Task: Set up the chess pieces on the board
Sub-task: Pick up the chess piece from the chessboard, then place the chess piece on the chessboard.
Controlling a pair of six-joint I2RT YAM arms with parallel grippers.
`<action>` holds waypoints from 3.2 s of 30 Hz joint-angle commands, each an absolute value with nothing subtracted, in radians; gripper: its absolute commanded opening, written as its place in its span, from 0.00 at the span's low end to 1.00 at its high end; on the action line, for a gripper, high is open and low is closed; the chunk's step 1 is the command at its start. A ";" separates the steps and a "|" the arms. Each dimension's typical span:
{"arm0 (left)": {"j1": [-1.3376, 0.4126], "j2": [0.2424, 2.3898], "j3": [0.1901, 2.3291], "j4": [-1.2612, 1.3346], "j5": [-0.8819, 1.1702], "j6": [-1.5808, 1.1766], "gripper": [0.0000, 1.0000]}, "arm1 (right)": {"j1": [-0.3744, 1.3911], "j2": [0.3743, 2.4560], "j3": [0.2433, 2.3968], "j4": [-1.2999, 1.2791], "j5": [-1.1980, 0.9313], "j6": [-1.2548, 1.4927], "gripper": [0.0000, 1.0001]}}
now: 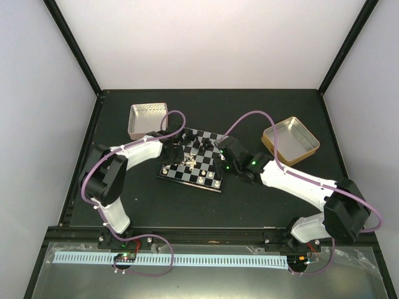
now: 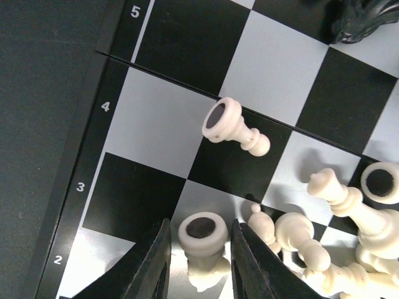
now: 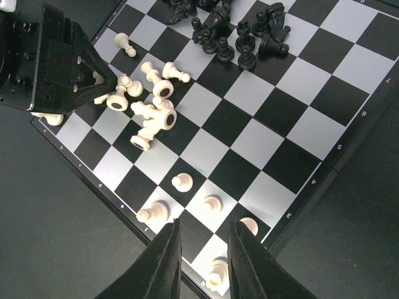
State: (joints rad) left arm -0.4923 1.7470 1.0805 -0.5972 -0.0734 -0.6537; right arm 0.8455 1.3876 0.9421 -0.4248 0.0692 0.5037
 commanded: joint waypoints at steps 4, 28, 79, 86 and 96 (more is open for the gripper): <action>-0.489 1.787 1.122 -0.588 -0.119 -0.630 0.28 | 0.840 1.399 0.966 -0.399 0.072 0.506 0.21; -0.489 1.471 1.004 -0.430 0.050 -0.744 0.13 | 0.839 1.295 0.894 -0.176 -0.064 0.498 0.30; -0.421 0.938 0.800 -0.401 0.159 -0.793 0.63 | 0.860 1.409 1.068 -0.647 -0.111 0.475 0.01; -0.419 0.815 0.779 -0.492 -0.001 -0.581 0.68 | 0.876 1.558 1.179 -0.806 -0.118 0.444 0.01; -0.416 0.781 0.741 -0.514 -0.036 -0.446 0.72 | 0.933 1.774 1.357 -0.949 -0.058 0.445 0.01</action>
